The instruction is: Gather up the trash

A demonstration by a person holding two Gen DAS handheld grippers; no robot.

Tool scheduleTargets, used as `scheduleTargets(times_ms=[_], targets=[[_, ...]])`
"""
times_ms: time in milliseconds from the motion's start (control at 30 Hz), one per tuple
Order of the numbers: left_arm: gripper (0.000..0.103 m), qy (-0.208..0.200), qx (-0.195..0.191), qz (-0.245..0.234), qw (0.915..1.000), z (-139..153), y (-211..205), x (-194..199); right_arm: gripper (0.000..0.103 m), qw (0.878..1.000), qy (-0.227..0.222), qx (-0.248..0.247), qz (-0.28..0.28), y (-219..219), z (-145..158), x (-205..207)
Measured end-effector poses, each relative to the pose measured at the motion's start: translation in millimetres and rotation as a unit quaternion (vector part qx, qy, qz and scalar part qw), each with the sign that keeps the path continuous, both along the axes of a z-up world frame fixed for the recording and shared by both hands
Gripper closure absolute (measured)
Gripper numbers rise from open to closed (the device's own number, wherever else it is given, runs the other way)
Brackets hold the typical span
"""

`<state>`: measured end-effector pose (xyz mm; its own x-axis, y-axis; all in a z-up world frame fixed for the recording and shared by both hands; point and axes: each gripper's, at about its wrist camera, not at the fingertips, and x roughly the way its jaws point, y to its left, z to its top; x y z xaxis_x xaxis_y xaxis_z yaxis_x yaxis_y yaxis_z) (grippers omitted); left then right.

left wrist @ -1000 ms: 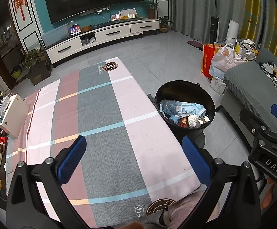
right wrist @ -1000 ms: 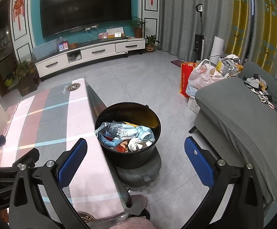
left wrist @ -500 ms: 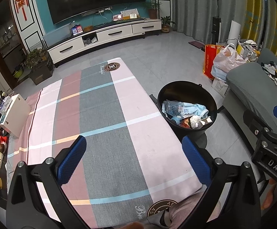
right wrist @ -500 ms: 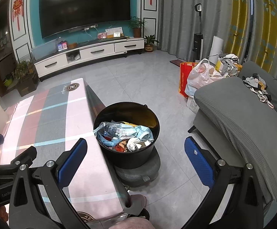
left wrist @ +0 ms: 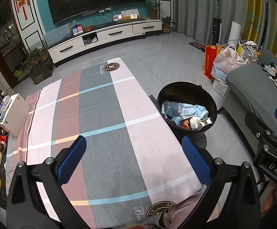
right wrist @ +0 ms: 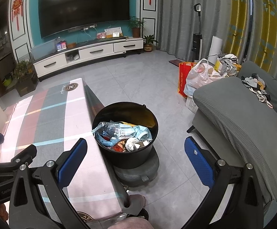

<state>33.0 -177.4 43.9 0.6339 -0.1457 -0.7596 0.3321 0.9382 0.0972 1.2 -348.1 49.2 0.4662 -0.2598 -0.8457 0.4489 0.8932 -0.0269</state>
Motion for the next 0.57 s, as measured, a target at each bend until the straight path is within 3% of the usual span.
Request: scheduleTargets(times_ms=[567], targets=[[0.003, 0.003, -0.002, -0.001, 1.0000, 0.9, -7.5, 1.3, 0.003, 1.000, -0.001, -0.002, -0.006, -3.3, -1.3, -4.8]])
